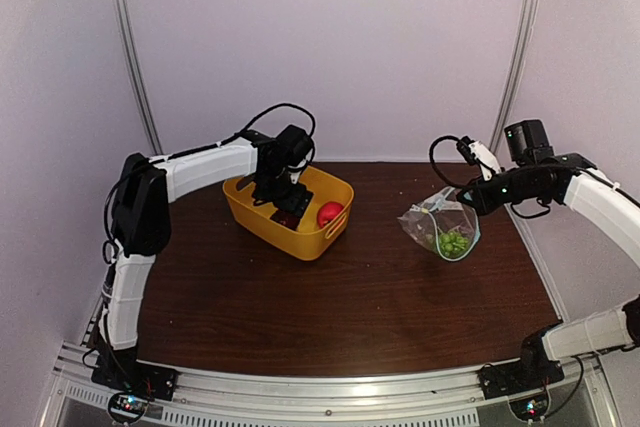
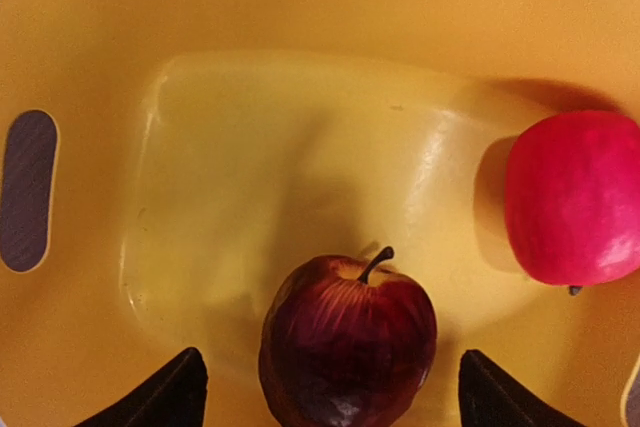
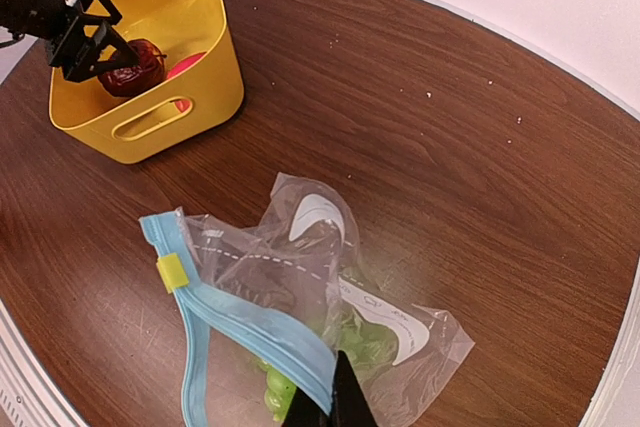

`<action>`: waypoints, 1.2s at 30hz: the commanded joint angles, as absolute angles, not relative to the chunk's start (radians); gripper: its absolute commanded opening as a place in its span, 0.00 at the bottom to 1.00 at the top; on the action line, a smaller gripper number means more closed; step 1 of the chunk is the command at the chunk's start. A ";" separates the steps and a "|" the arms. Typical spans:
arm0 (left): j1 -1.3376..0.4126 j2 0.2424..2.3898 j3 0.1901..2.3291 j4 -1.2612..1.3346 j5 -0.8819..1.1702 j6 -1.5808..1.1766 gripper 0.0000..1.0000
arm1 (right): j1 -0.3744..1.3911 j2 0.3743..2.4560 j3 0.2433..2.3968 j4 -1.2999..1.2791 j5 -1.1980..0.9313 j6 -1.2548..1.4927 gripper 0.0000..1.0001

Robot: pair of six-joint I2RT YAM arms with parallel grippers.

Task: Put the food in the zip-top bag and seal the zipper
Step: Pick up the fake vegetable from the bin, then place the fake vegetable in the zipper food storage bag.

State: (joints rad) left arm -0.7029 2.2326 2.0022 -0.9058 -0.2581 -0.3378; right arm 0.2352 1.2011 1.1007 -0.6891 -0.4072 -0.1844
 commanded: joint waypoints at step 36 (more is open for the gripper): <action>-0.977 1.881 1.689 0.000 0.306 -0.618 0.39 | 0.235 1.236 1.182 -0.705 -0.435 -0.083 0.00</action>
State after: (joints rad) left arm -0.9459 1.8309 1.7790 -0.3161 0.1825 -0.4217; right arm 0.2352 1.2289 1.1439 -0.7113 -0.4206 -0.1478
